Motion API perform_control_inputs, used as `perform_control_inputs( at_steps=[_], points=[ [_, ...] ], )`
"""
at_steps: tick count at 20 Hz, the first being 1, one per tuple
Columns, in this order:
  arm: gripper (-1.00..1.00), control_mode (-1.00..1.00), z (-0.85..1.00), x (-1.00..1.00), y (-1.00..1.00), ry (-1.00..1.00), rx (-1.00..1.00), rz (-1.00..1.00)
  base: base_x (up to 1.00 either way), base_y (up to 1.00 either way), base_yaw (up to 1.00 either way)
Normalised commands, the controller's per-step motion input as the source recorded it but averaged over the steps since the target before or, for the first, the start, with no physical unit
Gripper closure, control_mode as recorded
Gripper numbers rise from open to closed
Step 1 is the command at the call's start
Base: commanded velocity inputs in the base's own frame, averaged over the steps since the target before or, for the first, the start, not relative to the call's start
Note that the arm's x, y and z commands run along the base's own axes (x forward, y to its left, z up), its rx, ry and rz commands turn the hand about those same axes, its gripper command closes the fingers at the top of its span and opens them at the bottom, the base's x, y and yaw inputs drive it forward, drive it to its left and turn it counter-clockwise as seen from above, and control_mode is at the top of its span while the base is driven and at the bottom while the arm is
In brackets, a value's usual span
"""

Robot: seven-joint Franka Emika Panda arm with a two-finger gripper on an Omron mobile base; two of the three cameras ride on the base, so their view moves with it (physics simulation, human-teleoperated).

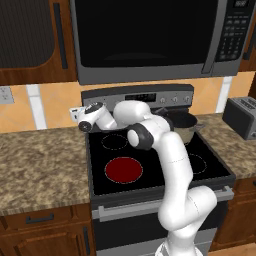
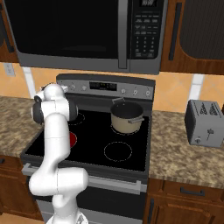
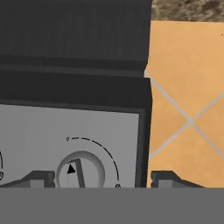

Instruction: Turn off the front left burner of the stove.

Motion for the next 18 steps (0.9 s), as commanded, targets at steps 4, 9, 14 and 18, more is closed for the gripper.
perform_control_inputs(
  at_steps=[4, 9, 14, 18],
  points=[
    [1.0, -1.0, -0.19, 0.23, 0.0, 0.0, 0.0, 0.0, 0.0, 0.0, 0.0],
    [1.0, -1.0, -0.11, 0.15, 0.0, 0.0, 0.0, 0.0, 0.0, 0.0, 0.0],
    [1.0, -1.0, 0.0, 0.0, 0.0, 0.0, 0.0, 0.0, 0.0, 0.0, 0.0],
    [1.0, -1.0, -0.05, 0.0, -0.03, 0.0, 0.03, 0.0, 0.0, 0.0, 0.0]
  ],
)
